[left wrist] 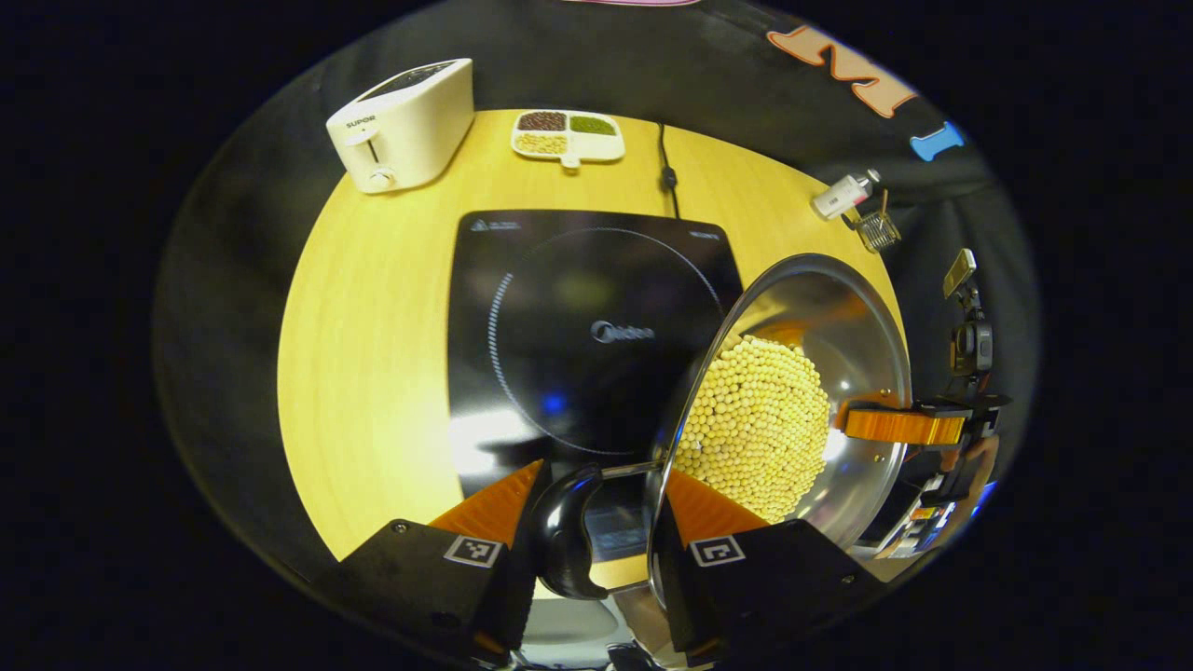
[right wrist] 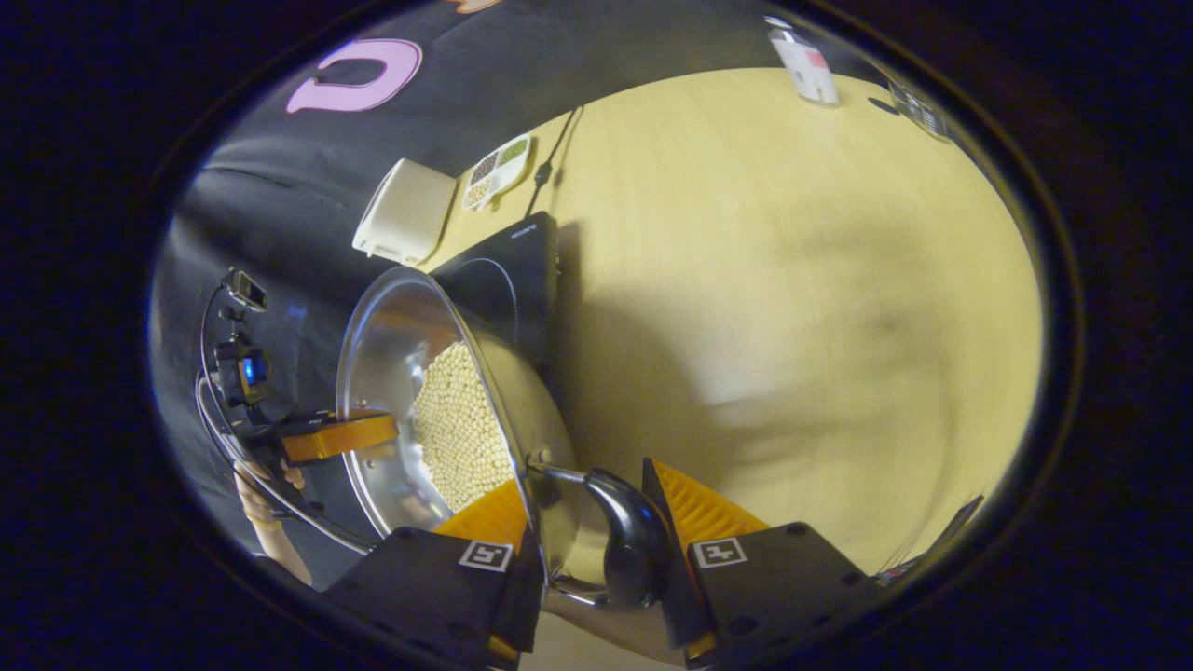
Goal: First push the handle of the pot to place it horizontally, then grasp the pot with both hands and set it on the induction cooktop.
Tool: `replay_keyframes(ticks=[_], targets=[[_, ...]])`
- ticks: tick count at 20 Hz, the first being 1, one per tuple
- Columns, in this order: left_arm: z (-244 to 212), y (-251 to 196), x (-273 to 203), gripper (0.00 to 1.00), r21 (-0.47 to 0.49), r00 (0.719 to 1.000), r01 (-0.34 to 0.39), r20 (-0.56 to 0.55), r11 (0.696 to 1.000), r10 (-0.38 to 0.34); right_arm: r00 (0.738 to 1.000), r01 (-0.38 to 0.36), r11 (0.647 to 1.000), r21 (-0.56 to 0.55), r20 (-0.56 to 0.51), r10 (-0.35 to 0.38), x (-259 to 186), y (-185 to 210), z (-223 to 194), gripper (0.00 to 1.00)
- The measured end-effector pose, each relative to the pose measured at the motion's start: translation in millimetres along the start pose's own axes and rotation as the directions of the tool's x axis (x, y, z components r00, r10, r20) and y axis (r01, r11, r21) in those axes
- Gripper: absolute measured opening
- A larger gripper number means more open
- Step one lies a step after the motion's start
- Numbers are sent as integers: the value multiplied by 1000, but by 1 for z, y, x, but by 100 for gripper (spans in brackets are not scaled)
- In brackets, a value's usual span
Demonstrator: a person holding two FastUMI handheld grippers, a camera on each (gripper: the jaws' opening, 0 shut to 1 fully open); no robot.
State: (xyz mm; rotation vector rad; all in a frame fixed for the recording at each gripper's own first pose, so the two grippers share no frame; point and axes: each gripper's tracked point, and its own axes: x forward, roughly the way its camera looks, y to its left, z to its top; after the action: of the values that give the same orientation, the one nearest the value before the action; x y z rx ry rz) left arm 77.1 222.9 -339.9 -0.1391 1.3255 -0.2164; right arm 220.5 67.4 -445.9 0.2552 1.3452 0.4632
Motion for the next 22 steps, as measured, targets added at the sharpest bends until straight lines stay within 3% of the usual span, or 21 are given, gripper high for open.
replay_keyframes(ticks=[7,8,10,22], targets=[[33,54,6,59,33,997,-24,76,999,21,997,62,998,7,35,-62,-14,0,1,50],[37,59,7,59,32,996,-25,85,999,22,997,70,998,7,40,-70,-14,0,2,55],[42,66,9,59,36,994,-27,102,999,23,996,78,997,3,46,-78,-19,2,5,51],[57,85,31,59,42,994,-24,106,999,19,993,111,994,12,39,-111,9,2,26,51]])
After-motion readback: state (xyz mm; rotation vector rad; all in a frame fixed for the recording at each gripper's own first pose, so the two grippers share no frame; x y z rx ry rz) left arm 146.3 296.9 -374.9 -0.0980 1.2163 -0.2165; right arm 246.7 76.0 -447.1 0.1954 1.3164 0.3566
